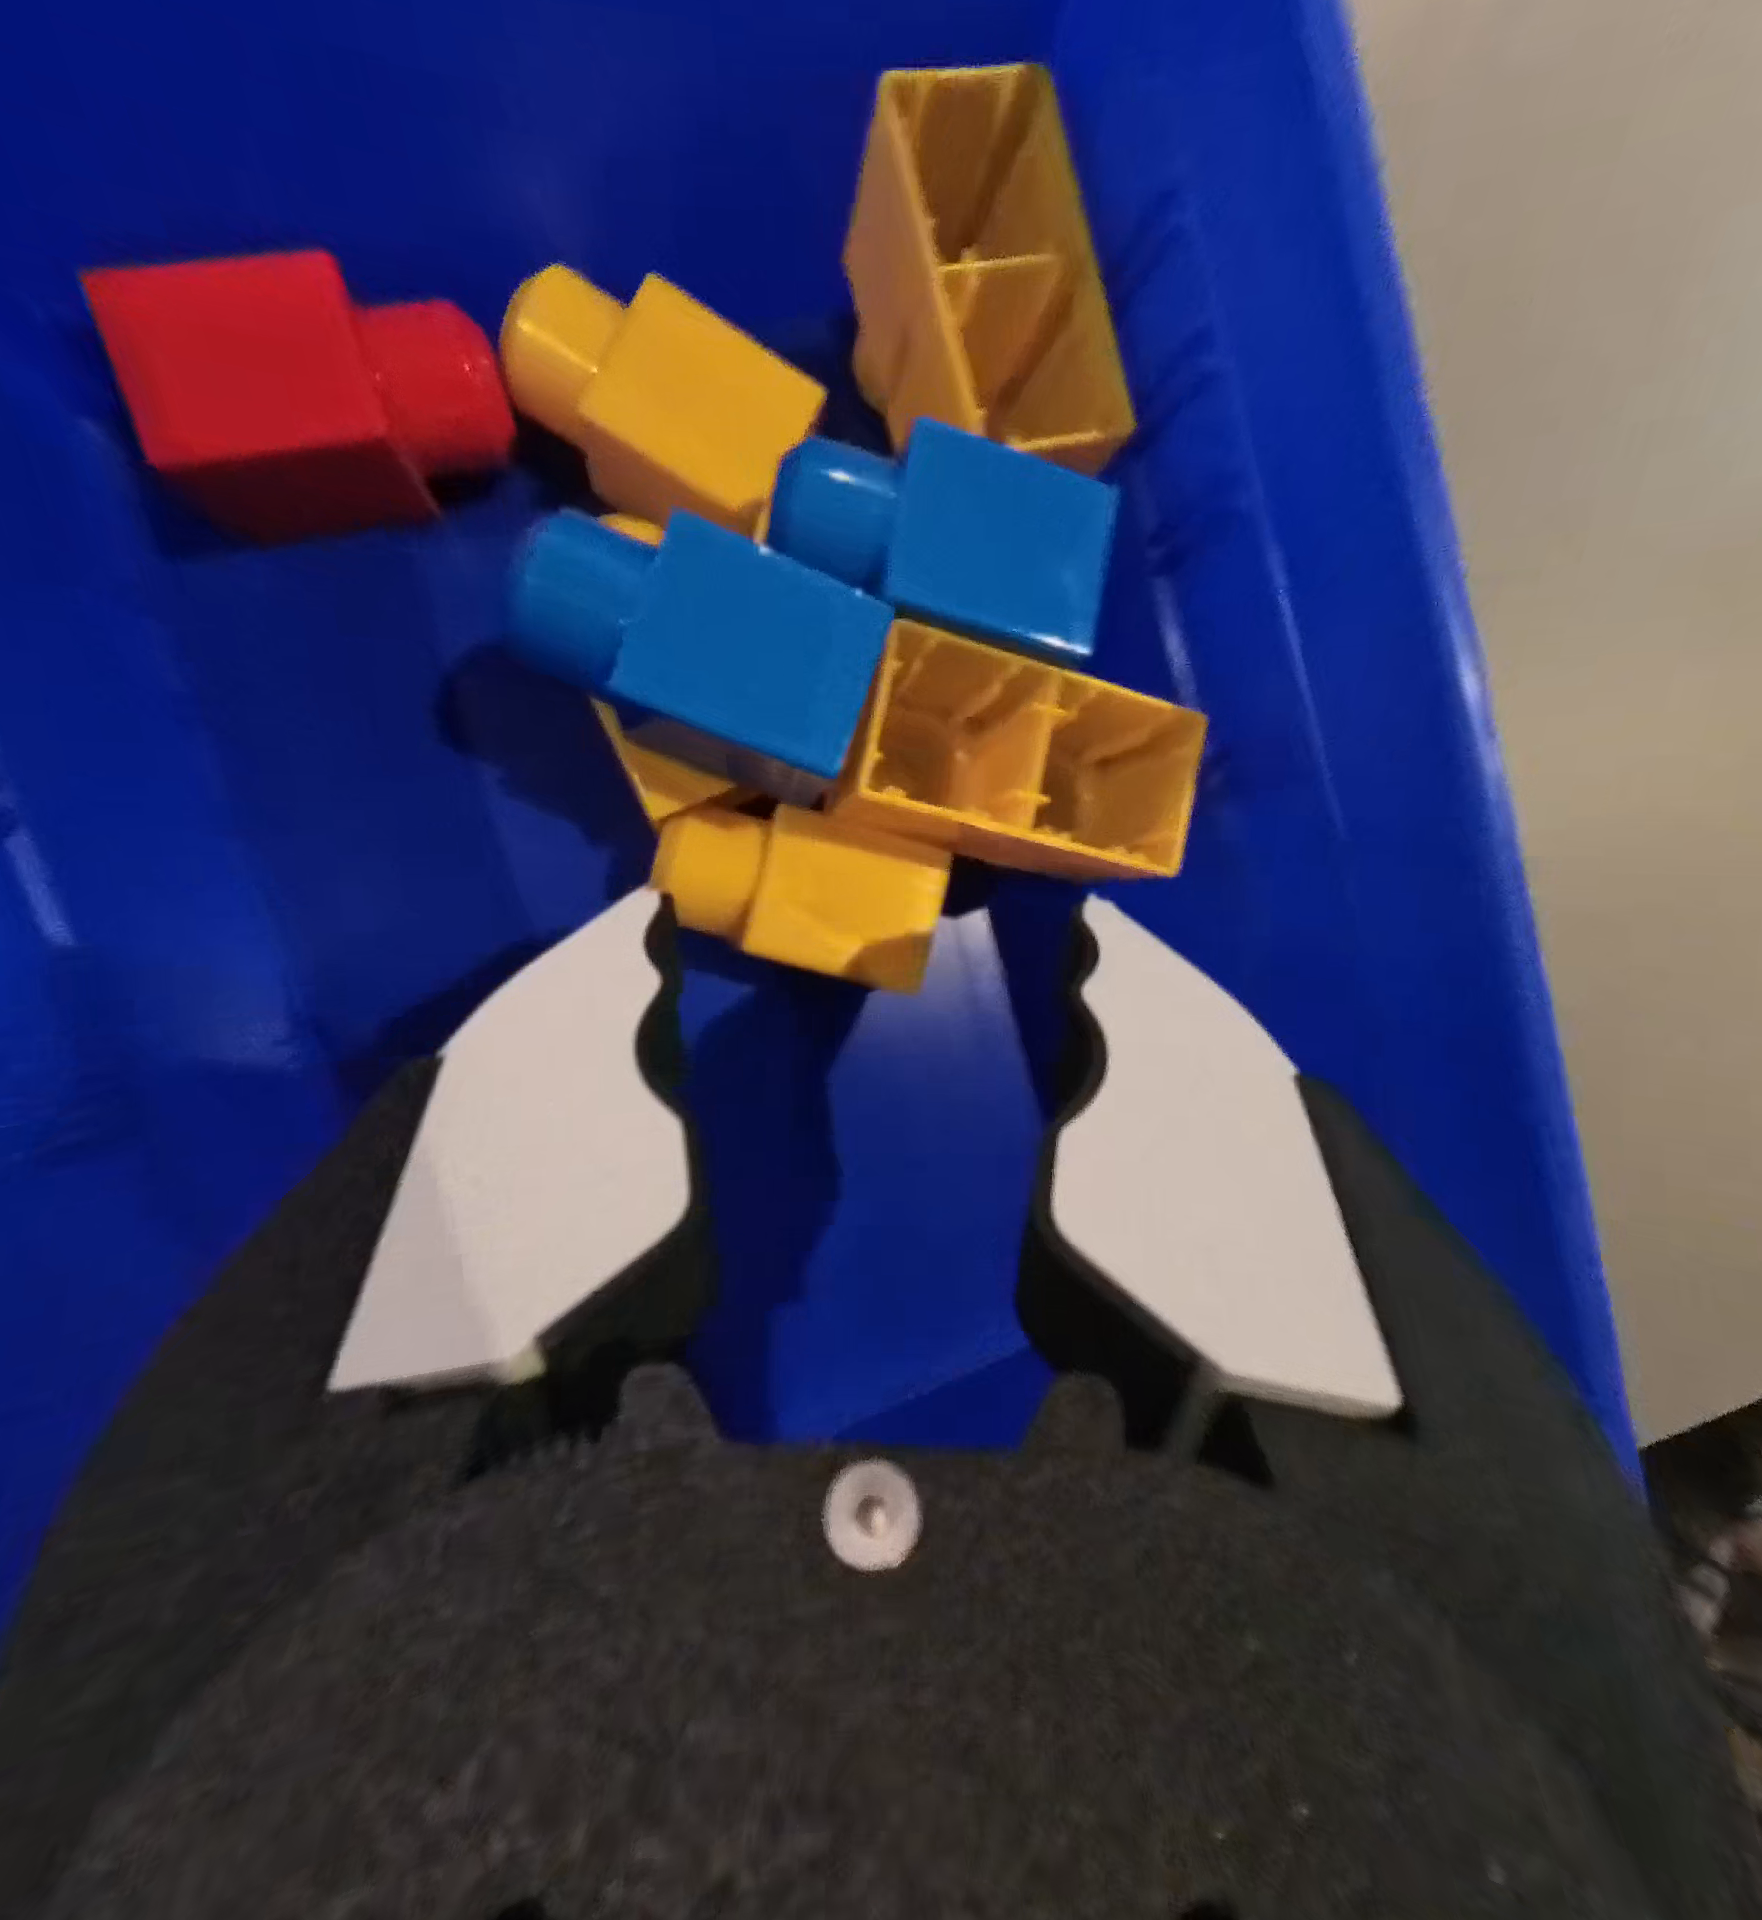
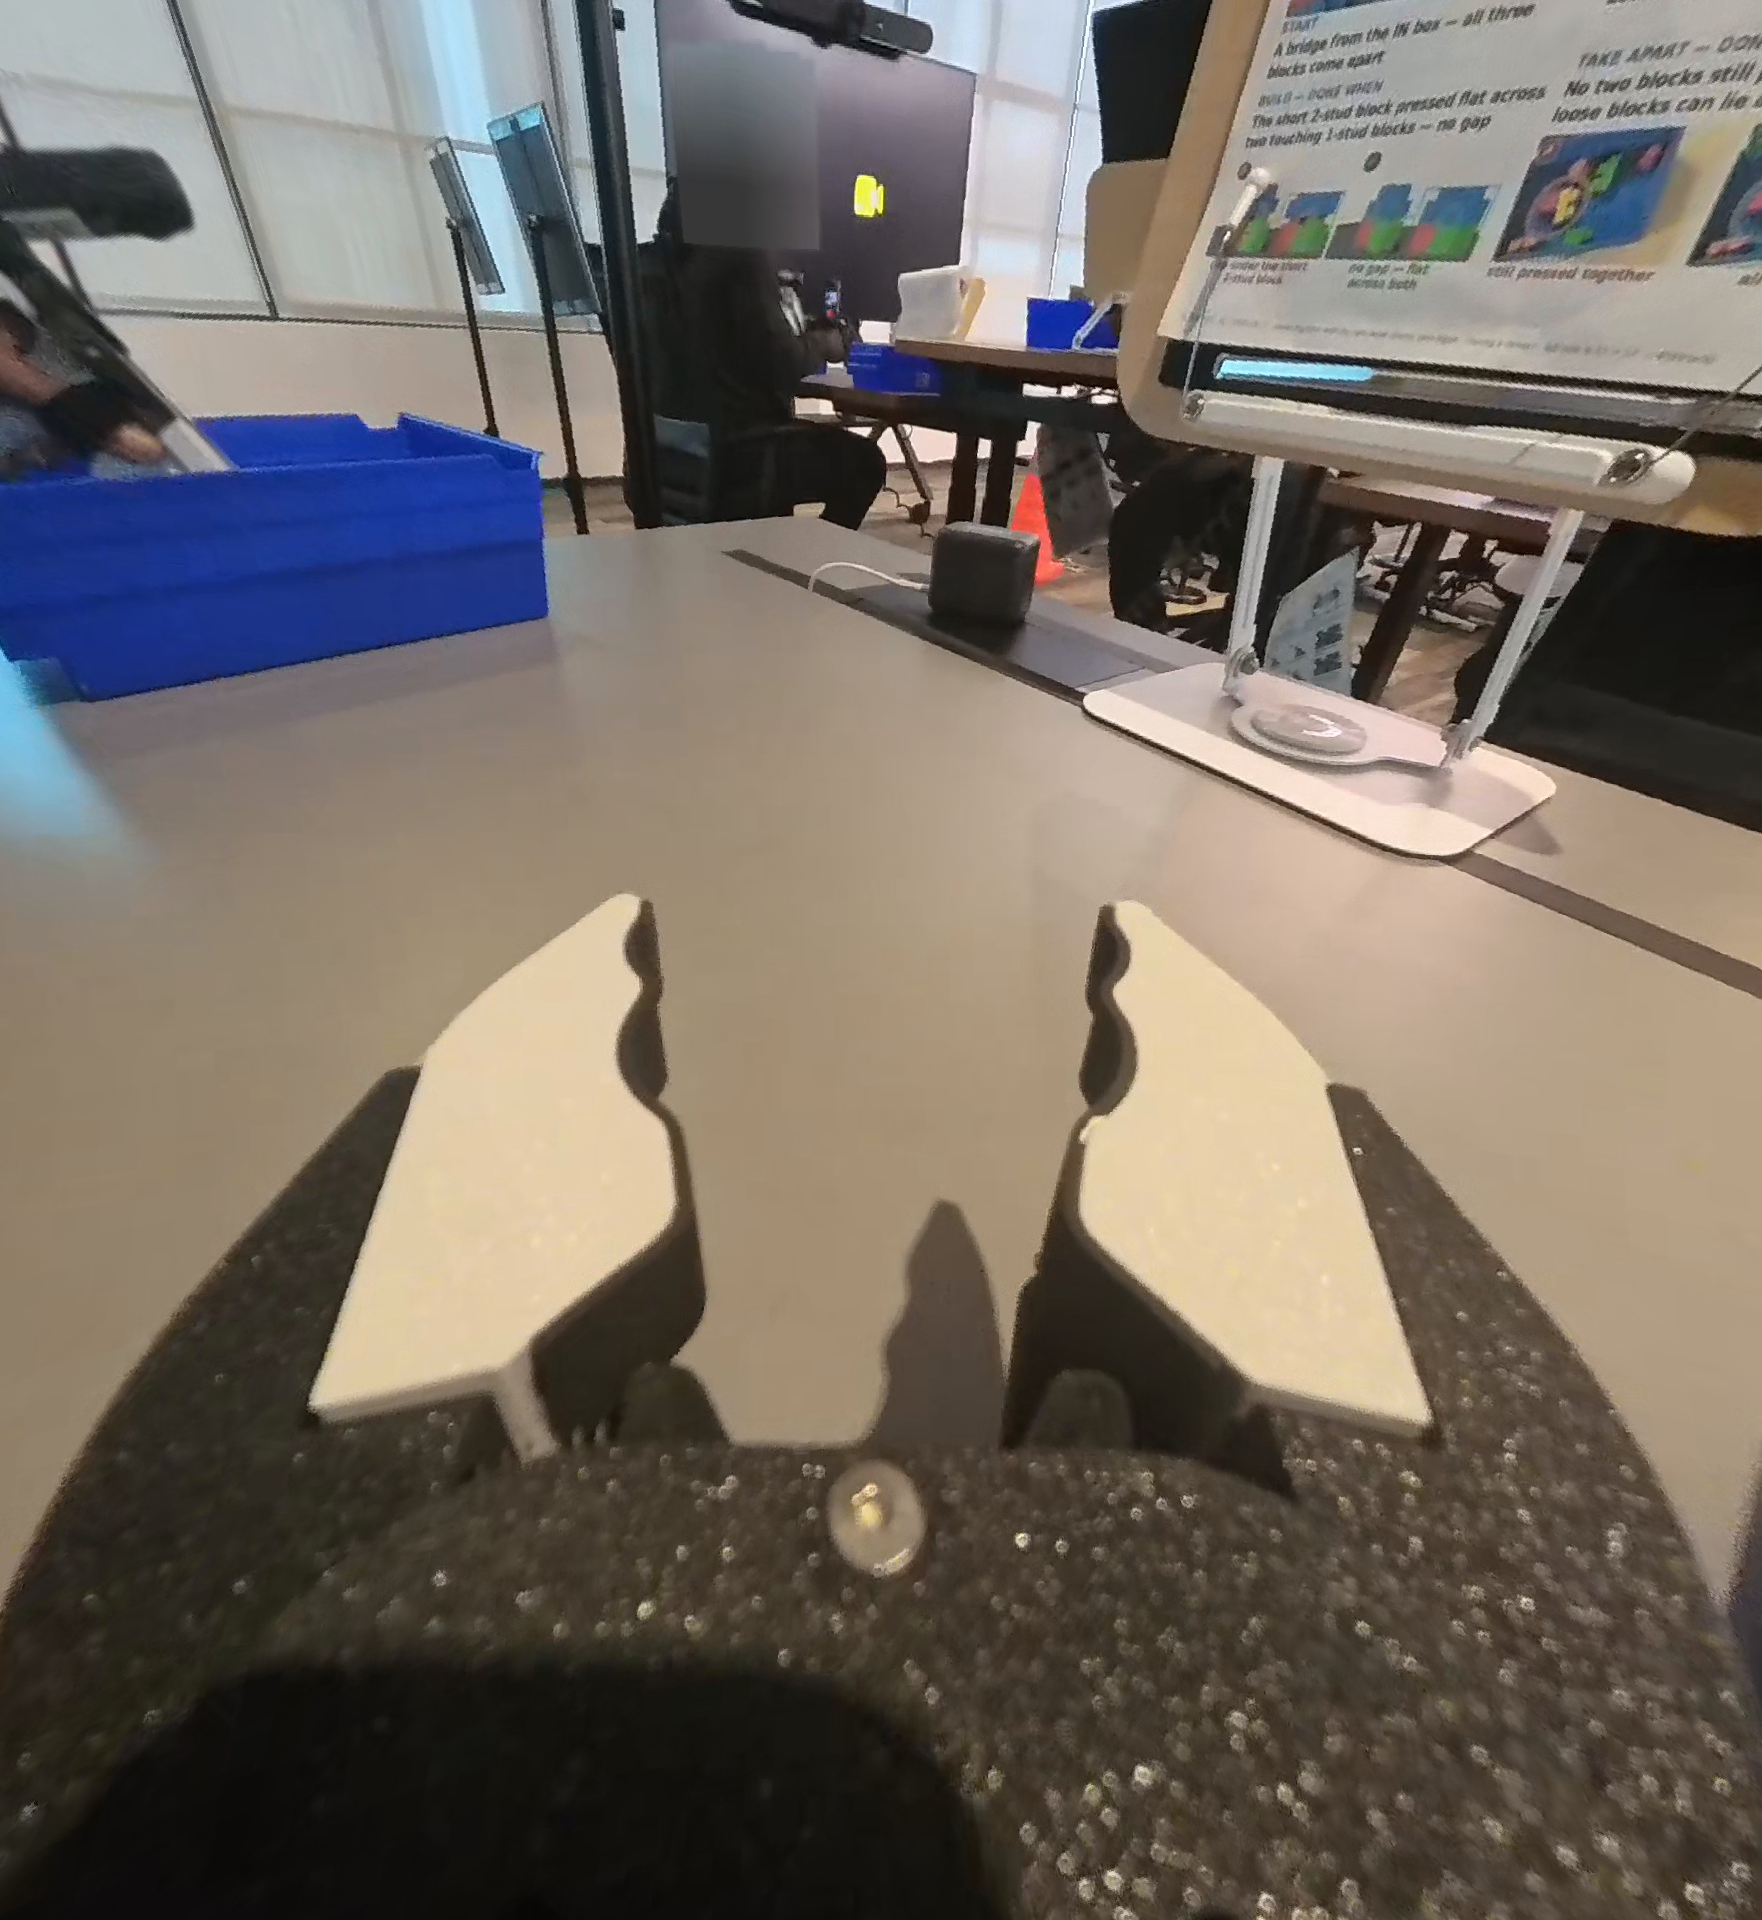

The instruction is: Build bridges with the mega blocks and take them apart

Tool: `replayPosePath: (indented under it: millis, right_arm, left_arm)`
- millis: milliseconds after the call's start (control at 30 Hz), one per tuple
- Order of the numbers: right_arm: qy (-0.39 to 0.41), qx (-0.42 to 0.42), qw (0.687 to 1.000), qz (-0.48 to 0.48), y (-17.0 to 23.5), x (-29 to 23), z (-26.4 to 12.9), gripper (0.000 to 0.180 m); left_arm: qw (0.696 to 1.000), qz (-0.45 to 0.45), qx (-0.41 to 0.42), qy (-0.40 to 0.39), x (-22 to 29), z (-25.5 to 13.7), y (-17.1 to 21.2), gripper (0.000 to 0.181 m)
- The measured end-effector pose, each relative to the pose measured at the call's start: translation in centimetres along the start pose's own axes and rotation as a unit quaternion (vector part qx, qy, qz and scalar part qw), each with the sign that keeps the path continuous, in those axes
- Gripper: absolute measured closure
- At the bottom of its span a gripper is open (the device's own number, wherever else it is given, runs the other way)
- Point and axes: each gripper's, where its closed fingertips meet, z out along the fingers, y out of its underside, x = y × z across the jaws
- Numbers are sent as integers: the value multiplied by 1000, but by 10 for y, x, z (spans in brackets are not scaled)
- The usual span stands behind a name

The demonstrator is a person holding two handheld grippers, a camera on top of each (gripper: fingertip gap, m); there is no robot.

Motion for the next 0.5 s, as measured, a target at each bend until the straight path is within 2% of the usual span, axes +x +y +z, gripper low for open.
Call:
replayPosePath:
  millis: [167,267,500]
  right_arm:
    - [-11,5,1000,8,-2,-3,0,101]
    - [-16,9,1000,12,-4,-5,-1,101]
    - [-23,18,999,12,-11,-9,-5,101]
  left_arm:
    - [998,-30,-33,-43,-23,18,5,111]
    - [997,-45,-45,-35,-23,21,6,111]
    - [982,4,-152,-114,-42,-8,26,114]
